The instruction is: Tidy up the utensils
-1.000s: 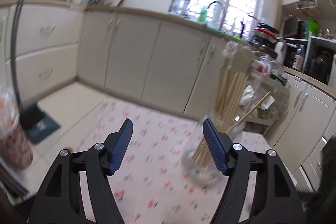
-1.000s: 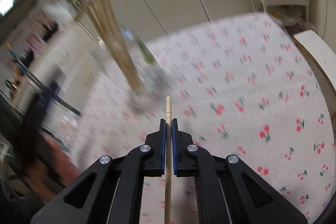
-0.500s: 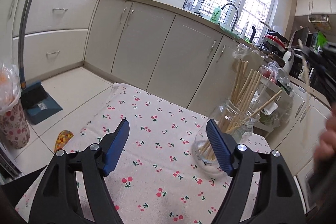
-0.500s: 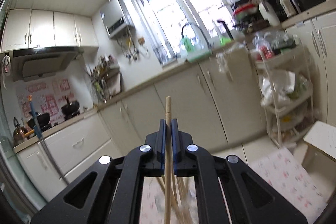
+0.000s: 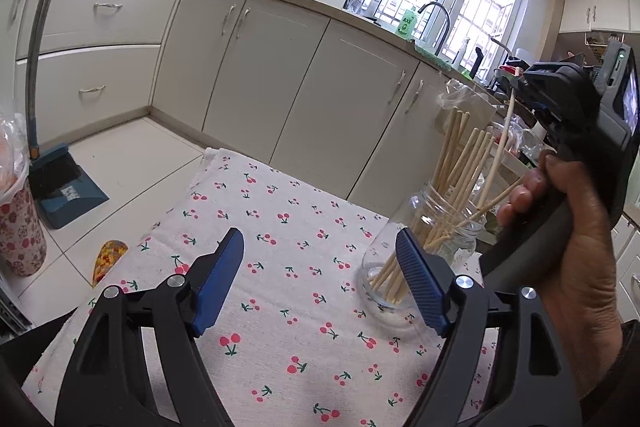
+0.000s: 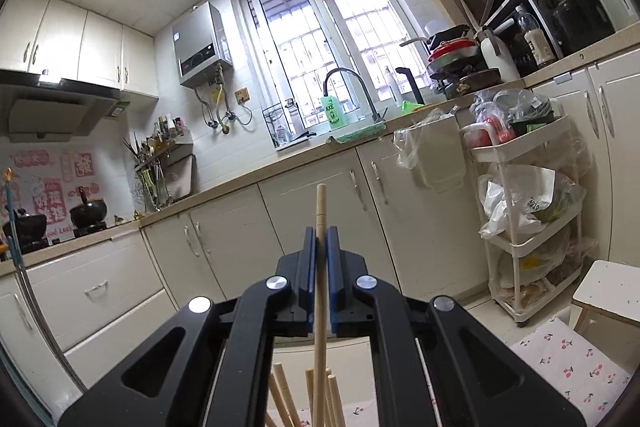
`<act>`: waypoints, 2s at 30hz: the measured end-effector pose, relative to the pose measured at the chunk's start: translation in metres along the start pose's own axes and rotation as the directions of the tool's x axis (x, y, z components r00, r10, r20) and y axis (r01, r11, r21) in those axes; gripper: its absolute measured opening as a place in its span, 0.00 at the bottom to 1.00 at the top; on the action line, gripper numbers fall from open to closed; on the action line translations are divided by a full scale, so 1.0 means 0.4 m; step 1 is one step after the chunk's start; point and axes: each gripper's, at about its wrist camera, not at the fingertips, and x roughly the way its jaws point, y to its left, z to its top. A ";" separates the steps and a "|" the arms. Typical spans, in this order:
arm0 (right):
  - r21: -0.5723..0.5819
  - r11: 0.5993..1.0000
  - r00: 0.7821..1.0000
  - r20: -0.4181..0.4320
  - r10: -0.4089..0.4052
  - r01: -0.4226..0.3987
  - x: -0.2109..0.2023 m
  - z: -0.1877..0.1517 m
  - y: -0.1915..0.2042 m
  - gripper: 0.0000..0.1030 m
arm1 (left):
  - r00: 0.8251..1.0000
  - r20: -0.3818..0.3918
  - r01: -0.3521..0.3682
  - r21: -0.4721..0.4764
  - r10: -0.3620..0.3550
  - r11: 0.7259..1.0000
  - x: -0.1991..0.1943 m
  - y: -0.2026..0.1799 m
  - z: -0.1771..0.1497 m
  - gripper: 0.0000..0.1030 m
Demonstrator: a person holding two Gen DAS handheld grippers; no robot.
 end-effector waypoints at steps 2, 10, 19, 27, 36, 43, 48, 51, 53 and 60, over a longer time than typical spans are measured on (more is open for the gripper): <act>-0.013 1.000 1.000 -0.001 -0.010 0.010 0.003 -0.016 0.005 0.06 | 1.000 0.000 -0.001 -0.005 0.001 1.000 0.000 0.002 -0.001 0.73; -0.063 0.998 0.999 -0.014 -0.029 0.028 0.002 -0.061 0.019 0.06 | 1.000 -0.001 -0.002 0.003 0.002 1.000 0.000 -0.010 -0.001 0.76; -0.150 0.989 0.998 -0.062 -0.005 -0.004 -0.043 -0.109 0.042 0.11 | 1.000 -0.014 -0.014 -0.010 0.014 1.000 0.007 -0.006 -0.002 0.81; -0.186 0.982 0.992 -0.128 0.002 -0.026 -0.159 -0.087 0.038 0.34 | 1.000 -0.021 -0.013 -0.021 0.013 1.000 0.011 0.000 -0.003 0.85; -0.235 0.970 0.894 -0.417 -0.160 0.064 -0.440 -0.067 -0.045 0.78 | 0.988 -0.144 -0.044 0.113 0.060 0.993 -0.092 -0.057 0.036 0.89; -0.203 0.972 0.797 -0.566 -0.212 0.115 -0.651 -0.042 -0.084 0.83 | 0.966 -0.213 -0.082 0.284 0.146 0.955 -0.326 -0.142 0.059 0.92; -0.192 0.977 0.794 -0.578 -0.189 0.094 -0.810 0.022 -0.030 0.89 | 0.959 -0.187 -0.142 0.326 0.211 0.935 -0.537 -0.171 0.061 0.92; -0.140 0.987 0.787 -0.598 -0.150 0.081 -0.894 0.059 0.003 0.91 | 0.955 -0.182 -0.160 0.346 0.234 0.925 -0.658 -0.182 0.059 0.92; -0.113 0.991 0.780 -0.614 -0.121 0.065 -0.952 0.084 0.028 0.93 | 0.950 -0.183 -0.172 0.369 0.253 0.913 -0.720 -0.187 0.059 0.92; -0.065 0.997 0.779 -0.623 -0.068 0.035 -1.093 0.143 0.068 0.93 | 0.954 -0.222 -0.133 0.299 0.204 0.945 -0.937 -0.166 0.062 0.92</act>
